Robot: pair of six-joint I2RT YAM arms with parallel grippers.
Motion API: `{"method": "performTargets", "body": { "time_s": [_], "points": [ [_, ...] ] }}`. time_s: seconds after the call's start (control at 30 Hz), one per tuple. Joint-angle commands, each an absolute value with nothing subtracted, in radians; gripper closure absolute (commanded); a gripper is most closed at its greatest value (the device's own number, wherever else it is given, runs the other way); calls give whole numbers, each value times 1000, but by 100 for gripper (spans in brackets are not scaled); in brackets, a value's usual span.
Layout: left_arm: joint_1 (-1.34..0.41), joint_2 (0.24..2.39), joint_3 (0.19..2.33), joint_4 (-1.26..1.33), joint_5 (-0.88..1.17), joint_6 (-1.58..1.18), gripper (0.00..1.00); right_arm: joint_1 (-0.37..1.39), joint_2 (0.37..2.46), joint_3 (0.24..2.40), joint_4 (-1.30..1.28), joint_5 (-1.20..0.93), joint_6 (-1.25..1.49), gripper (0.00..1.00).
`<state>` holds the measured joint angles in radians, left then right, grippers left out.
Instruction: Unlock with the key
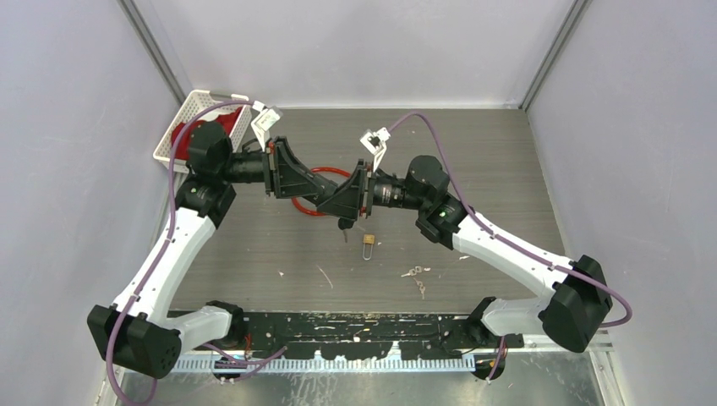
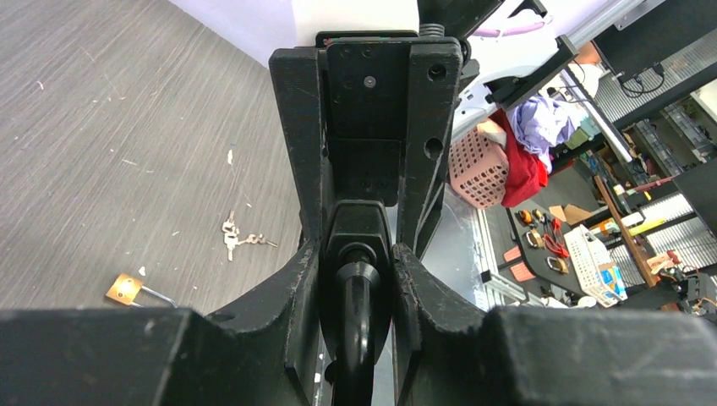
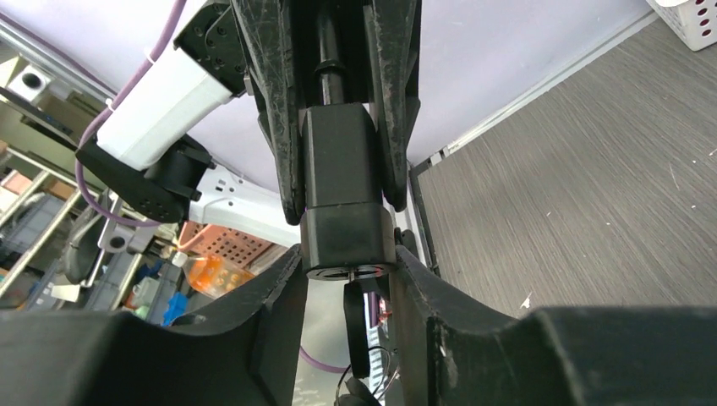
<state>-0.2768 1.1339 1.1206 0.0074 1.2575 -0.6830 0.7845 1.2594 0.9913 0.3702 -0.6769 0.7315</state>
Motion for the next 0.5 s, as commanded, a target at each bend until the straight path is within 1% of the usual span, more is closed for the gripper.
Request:
{"method": "performTargets", "body": {
  "time_s": [0.0, 0.1, 0.2, 0.27, 0.33, 0.37, 0.4, 0.43, 0.47],
  "points": [
    [-280, 1090, 1124, 99, 1258, -713, 100, 792, 1239, 961, 572, -620, 817, 54],
    [-281, 1087, 1117, 100, 1257, -713, 100, 792, 1245, 958, 603, -614, 844, 50],
    [-281, 1083, 1112, 100, 1255, -713, 100, 792, 1249, 963, 609, -611, 854, 51],
    [-280, 1081, 1110, 100, 1253, -713, 100, 792, 1249, 963, 608, -611, 852, 57],
    [-279, 1080, 1112, 99, 1250, -713, 98, 792, 1245, 964, 591, -611, 843, 65],
    [-280, 1081, 1113, 95, 1252, -713, 94, 794, 1242, 964, 576, -611, 834, 72],
    [-280, 1081, 1115, 89, 1252, -711, 85, 793, 1237, 964, 558, -611, 820, 82],
    [-279, 1081, 1122, 77, 1249, -704, 73, 792, 1231, 963, 533, -611, 807, 88],
    [-277, 1083, 1130, 46, 1244, -689, 55, 793, 1223, 963, 511, -610, 793, 92]
  ]
}}
